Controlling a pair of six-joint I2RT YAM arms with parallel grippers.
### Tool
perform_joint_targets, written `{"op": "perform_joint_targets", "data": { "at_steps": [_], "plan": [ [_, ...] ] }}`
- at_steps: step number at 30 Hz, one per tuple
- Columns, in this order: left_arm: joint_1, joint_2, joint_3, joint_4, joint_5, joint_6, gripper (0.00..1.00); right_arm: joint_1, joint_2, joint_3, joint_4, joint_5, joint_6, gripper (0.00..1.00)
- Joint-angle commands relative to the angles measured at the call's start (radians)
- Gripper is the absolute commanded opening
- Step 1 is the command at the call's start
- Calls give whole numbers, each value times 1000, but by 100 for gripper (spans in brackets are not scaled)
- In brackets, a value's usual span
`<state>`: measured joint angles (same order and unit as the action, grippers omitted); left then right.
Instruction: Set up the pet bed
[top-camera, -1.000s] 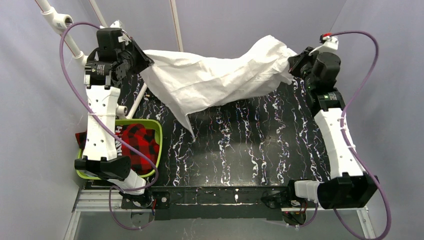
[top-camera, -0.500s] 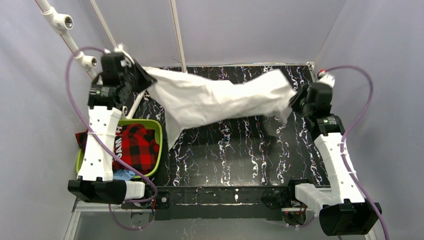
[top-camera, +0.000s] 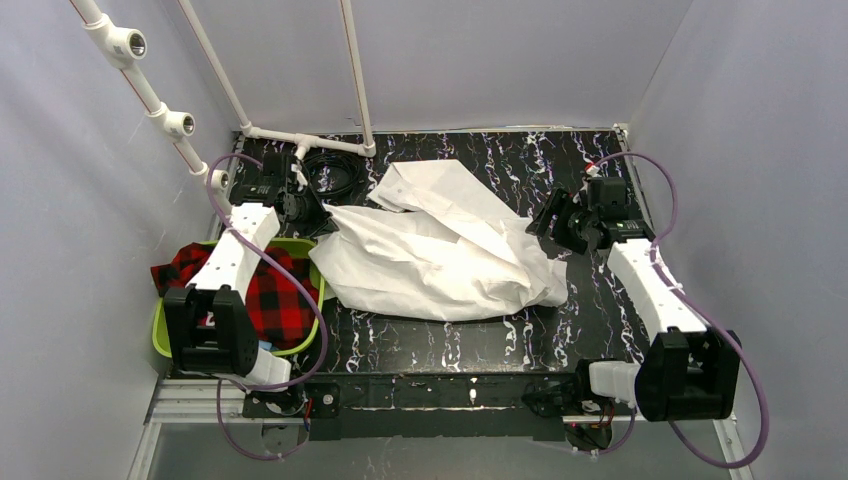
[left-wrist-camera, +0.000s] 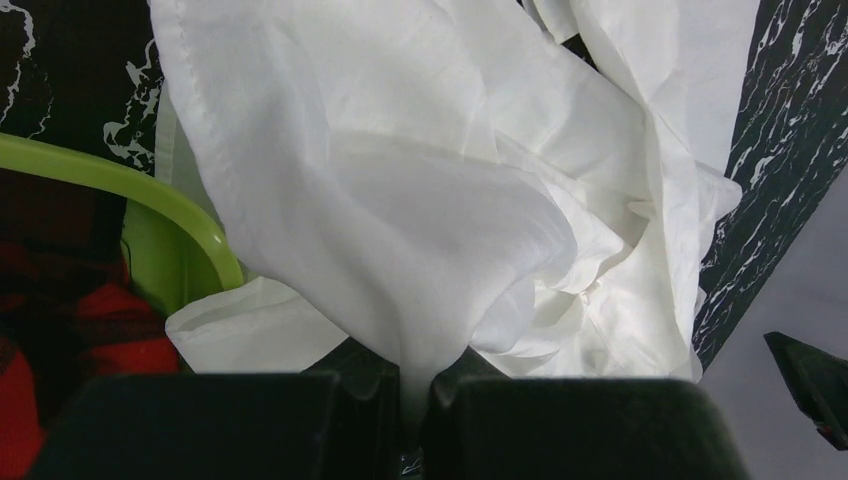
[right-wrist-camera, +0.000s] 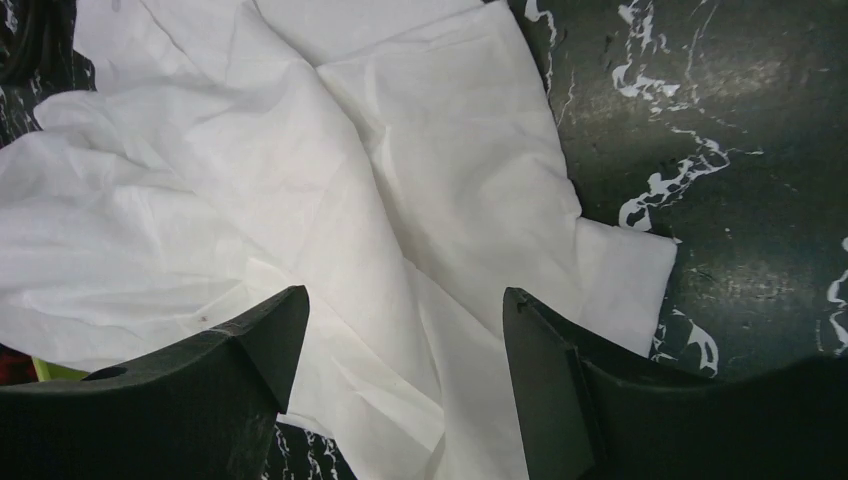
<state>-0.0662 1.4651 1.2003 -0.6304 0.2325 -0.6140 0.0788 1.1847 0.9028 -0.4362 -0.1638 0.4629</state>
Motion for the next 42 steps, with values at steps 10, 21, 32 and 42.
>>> {"op": "perform_joint_targets", "data": {
  "at_steps": [10, 21, 32, 42],
  "plan": [
    [6, 46, 72, -32, -3, 8, 0, 7, -166, -98, -149, -277, 13, 62],
    [6, 13, 31, -64, -47, -2, 0, 20, -112, -205, -125, -241, 55, 63],
    [6, 13, -4, -72, -107, 3, 0, 201, -8, -141, 140, -1, -43, 59],
    [6, 12, 16, -85, -114, 9, 0, 348, 101, -74, 79, 299, -178, 58]
  ]
}}
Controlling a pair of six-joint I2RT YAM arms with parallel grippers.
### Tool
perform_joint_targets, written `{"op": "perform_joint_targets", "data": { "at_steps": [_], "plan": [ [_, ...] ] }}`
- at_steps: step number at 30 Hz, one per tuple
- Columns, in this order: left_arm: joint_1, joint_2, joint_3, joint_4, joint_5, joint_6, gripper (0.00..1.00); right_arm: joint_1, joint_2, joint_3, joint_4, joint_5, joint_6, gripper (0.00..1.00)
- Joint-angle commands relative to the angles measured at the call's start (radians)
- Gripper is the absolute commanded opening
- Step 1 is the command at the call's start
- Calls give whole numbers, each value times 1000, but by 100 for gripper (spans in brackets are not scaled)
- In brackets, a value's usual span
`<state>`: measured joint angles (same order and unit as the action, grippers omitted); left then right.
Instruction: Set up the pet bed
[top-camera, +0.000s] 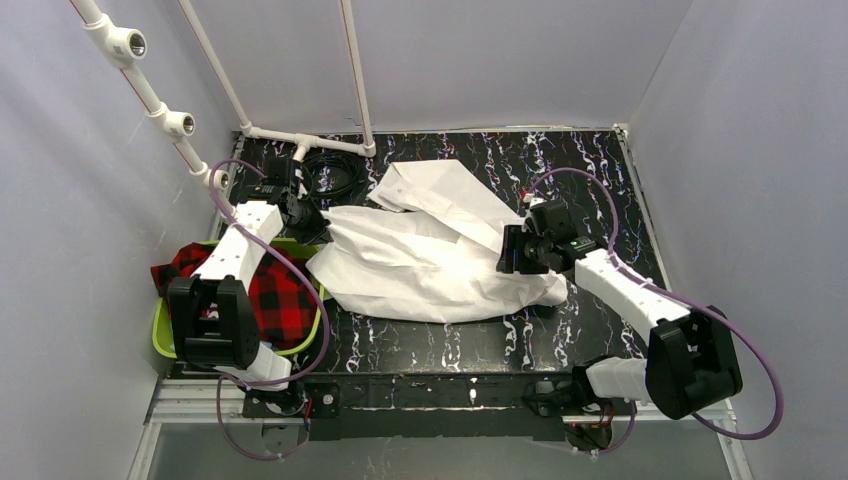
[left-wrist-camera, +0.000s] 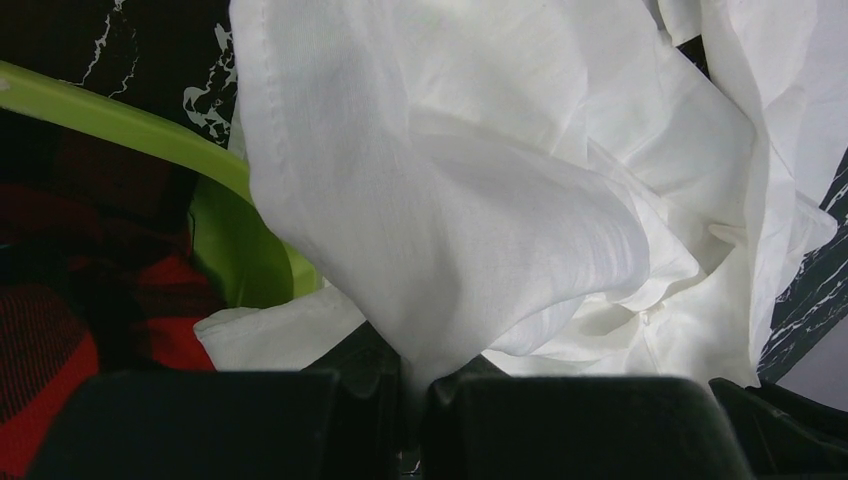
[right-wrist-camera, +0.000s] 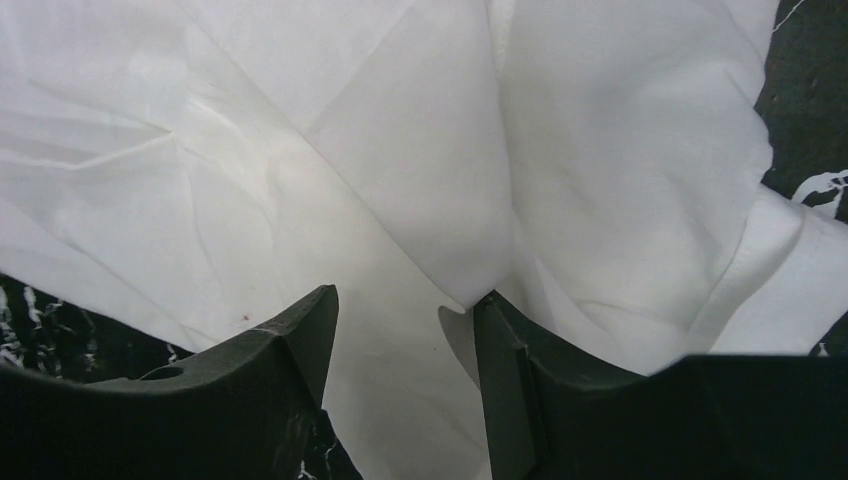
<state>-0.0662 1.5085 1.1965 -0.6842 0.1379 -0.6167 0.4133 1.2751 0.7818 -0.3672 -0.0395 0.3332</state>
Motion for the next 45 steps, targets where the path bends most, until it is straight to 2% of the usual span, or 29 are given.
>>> {"op": "perform_joint_targets", "data": {
  "at_steps": [1, 4, 7, 8, 11, 12, 16, 19, 26, 30, 34, 39, 45],
  "plan": [
    [6, -31, 20, -32, -22, 12, 0, 14, 15, 50, 21, 207, -35, 54],
    [6, -31, 31, -38, -30, 17, 0, 13, 40, 69, 76, 295, 4, 45],
    [6, -31, 47, -49, -39, 25, 0, 13, 77, 80, 155, 327, 24, 43],
    [6, -30, 51, -53, -40, 28, 0, 13, 90, 86, 186, 304, 23, 37],
    [6, -36, 71, -63, -40, 36, 0, 13, 132, 122, 220, 181, 6, 6],
    [6, -39, 79, -68, -38, 39, 0, 13, 137, 136, 218, 155, 3, 1],
    [13, -53, 154, -100, -9, 60, 0, 11, 79, 202, 204, 210, -4, 1],
    [25, -67, 267, -133, 18, 77, 0, -16, 1, 299, 203, 263, -30, 1],
    [64, -73, 550, -217, 98, 82, 0, -98, -34, 701, 210, 265, -115, 1],
    [101, -89, 646, -238, 146, 34, 0, -103, -22, 878, 220, 261, -149, 1],
    [106, -137, 667, -234, 189, 9, 0, -103, -64, 950, 252, 247, -149, 1],
    [108, -253, 597, -235, 217, -4, 0, -103, -159, 960, 209, 220, -102, 1],
    [108, -308, 549, -246, 217, -38, 0, -103, -222, 953, 153, 361, -126, 1]
  ]
}}
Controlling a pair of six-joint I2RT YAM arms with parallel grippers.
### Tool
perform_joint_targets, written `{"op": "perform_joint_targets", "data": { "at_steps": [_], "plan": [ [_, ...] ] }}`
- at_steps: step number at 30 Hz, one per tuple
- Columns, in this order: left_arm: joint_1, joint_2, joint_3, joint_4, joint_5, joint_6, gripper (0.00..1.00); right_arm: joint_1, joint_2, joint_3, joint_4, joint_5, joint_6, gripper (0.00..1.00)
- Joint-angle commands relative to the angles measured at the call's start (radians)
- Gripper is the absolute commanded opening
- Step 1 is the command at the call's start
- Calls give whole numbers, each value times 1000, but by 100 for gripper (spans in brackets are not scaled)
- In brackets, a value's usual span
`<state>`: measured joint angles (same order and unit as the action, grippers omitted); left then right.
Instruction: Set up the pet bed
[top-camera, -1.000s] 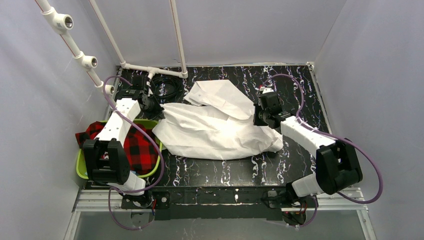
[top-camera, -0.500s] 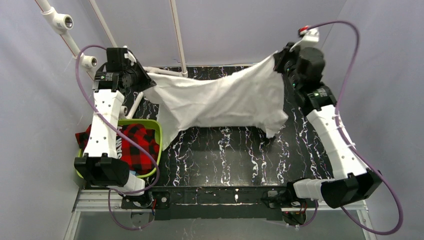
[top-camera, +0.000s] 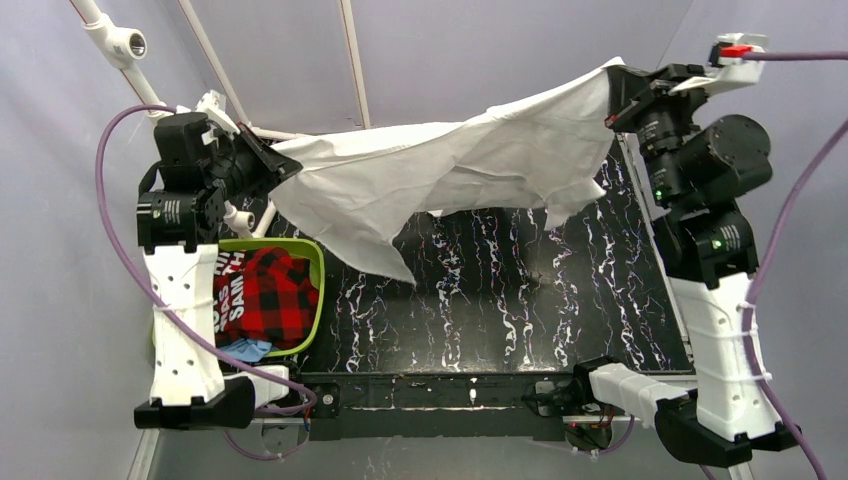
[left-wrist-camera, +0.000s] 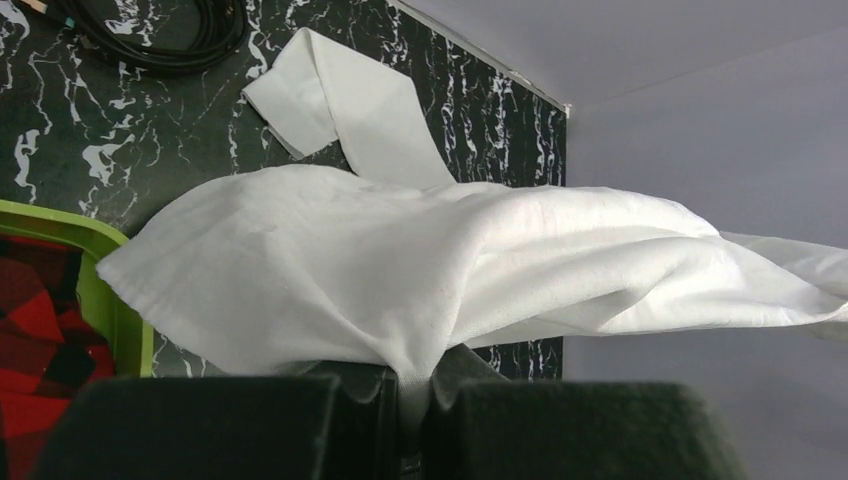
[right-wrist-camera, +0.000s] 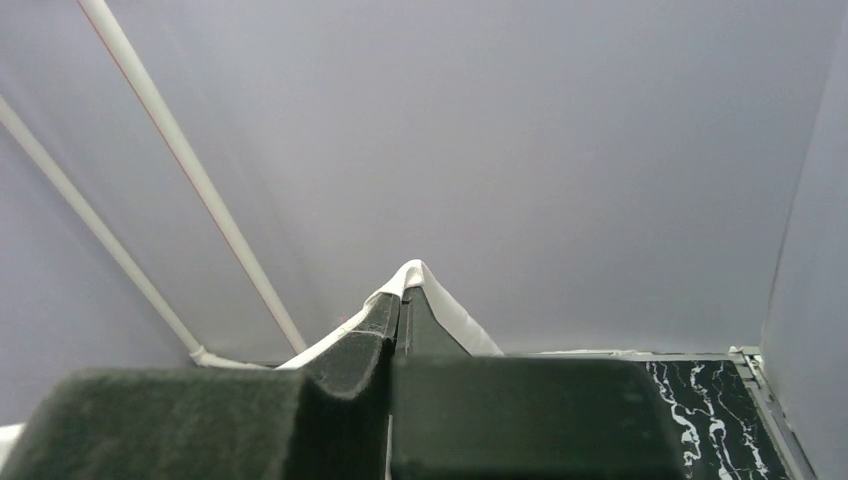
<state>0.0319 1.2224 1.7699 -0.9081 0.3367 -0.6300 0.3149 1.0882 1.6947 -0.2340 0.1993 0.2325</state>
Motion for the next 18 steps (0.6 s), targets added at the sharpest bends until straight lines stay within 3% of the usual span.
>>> {"op": "perform_joint_targets", "data": {
  "at_steps": [1, 6, 9, 11, 13, 16, 18],
  "plan": [
    [10, 1, -30, -12, 26, -29, 0, -4, -15, 39, 23, 159, -52, 1],
    [-14, 229, -29, 83, 98, -64, 0, -17, 215, -25, 102, 289, -167, 1],
    [-95, 402, 8, 118, 40, -27, 3, -122, 423, -59, 99, 193, -68, 1],
    [-125, 523, 45, 118, -6, -13, 25, -190, 515, -127, 157, 123, 13, 1],
    [-142, 634, 76, 122, -60, -7, 53, -217, 601, -184, 213, 141, 33, 1],
    [-144, 738, 124, 153, -87, 9, 77, -238, 720, -182, 212, 151, 37, 1],
    [-146, 765, 121, 196, -88, 22, 87, -247, 760, -196, 239, 122, 34, 1]
  ]
}}
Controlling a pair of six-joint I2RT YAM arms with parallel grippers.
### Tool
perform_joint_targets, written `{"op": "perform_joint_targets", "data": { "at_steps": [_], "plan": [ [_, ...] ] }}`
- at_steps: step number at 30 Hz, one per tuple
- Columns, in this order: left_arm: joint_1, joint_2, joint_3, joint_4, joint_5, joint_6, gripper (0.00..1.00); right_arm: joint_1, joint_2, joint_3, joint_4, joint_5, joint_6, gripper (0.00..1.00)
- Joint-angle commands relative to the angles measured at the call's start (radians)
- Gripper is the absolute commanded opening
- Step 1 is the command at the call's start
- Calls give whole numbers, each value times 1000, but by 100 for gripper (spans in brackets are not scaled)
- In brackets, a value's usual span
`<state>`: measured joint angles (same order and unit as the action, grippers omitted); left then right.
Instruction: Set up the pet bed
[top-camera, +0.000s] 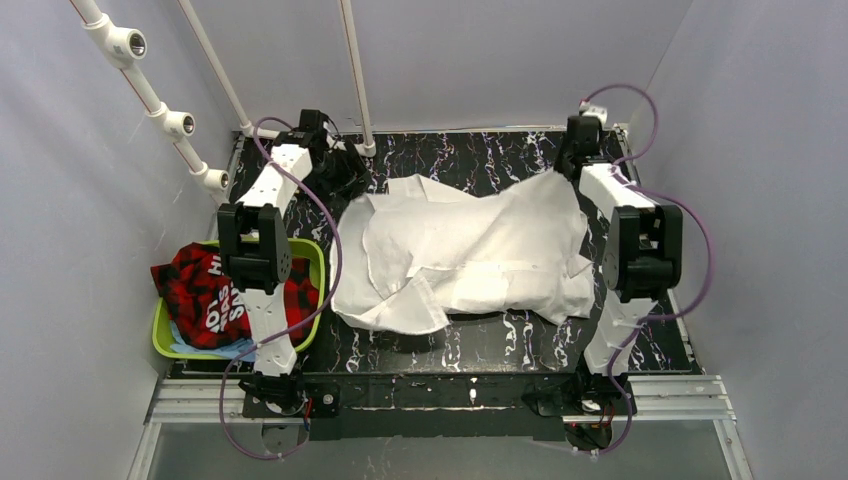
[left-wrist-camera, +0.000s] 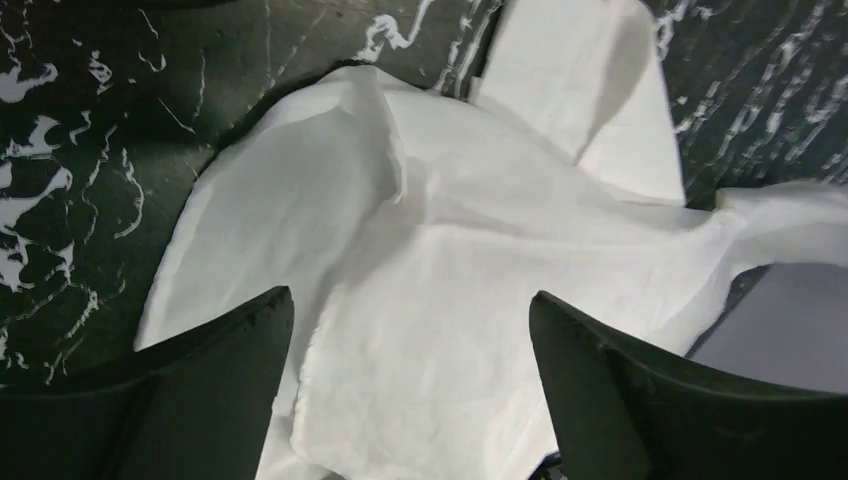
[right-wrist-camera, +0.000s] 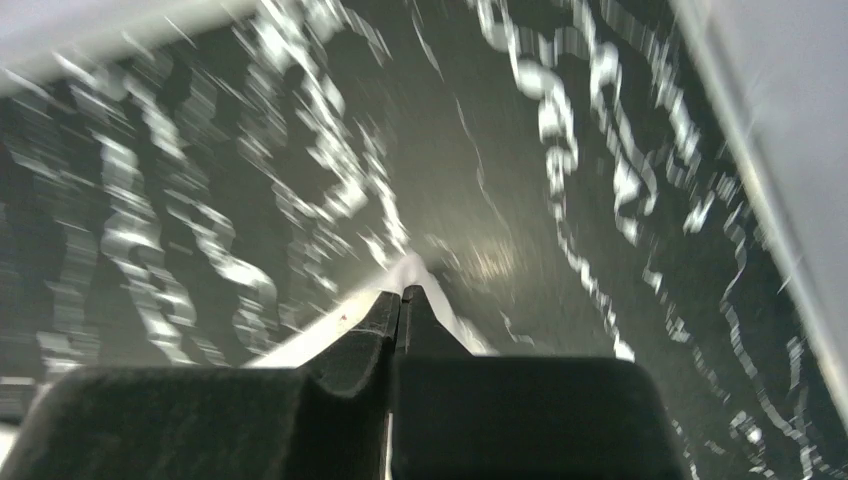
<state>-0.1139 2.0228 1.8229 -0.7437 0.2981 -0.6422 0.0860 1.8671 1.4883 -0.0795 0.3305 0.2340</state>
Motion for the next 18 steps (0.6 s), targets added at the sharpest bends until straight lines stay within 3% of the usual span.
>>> {"op": "perform_joint_targets", "data": {
  "at_steps": [1, 6, 11, 18],
  "plan": [
    [0, -23, 59, 55, -37, 36, 88, -22, 0, 11, 100, -24, 33, 1],
    [-14, 32, -5, 167, 24, -14, 85, -32, 65, 27, 99, -80, 62, 1],
    [-56, 69, -57, 273, -31, -31, 64, -34, 89, 14, 105, -129, 94, 1],
    [-94, 87, -89, 244, -164, -43, 41, -36, 99, 20, 94, -144, 103, 1]
  ]
}}
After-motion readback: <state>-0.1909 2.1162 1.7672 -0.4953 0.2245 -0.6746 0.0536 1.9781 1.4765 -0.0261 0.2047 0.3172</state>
